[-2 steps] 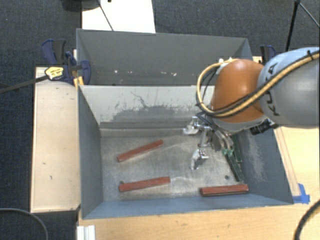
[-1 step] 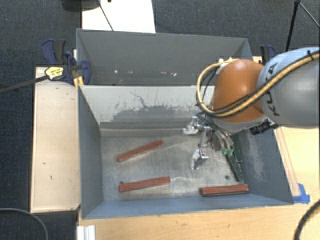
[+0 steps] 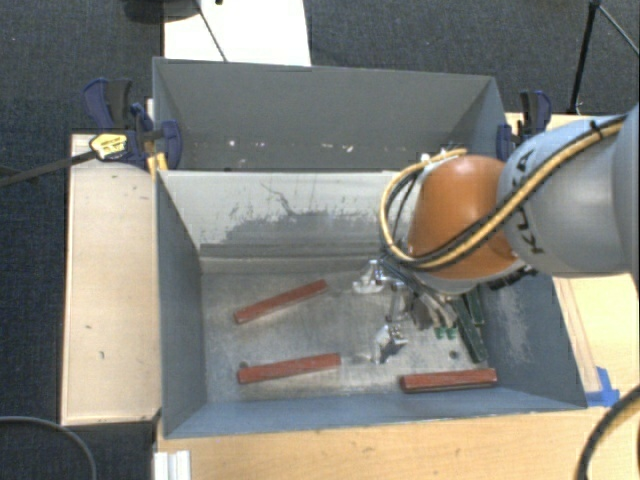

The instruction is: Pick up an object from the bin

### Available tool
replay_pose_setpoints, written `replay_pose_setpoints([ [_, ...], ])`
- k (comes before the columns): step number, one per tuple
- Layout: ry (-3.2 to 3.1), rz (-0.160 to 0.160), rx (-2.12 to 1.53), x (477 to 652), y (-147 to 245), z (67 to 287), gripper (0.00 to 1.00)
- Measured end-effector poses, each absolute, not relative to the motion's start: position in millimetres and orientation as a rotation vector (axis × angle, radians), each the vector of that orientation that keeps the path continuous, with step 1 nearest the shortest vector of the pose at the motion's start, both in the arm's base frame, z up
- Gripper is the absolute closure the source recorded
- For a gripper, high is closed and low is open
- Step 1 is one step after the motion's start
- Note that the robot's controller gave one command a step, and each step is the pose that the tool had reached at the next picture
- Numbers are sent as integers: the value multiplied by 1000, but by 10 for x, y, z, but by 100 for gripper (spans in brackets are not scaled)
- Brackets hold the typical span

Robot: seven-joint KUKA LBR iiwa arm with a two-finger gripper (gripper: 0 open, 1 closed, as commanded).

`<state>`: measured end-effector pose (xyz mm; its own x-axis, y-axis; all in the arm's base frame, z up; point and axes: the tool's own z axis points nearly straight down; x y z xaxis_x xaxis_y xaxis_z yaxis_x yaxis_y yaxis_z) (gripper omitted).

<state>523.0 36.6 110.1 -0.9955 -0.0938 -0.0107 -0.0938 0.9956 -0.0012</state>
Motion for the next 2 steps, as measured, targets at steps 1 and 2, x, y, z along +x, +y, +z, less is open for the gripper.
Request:
replay_pose_setpoints([
  [1, 3116, 3, -346, 5134, 934, 774, 100],
  [2, 3116, 3, -346, 5134, 933, 774, 100],
])
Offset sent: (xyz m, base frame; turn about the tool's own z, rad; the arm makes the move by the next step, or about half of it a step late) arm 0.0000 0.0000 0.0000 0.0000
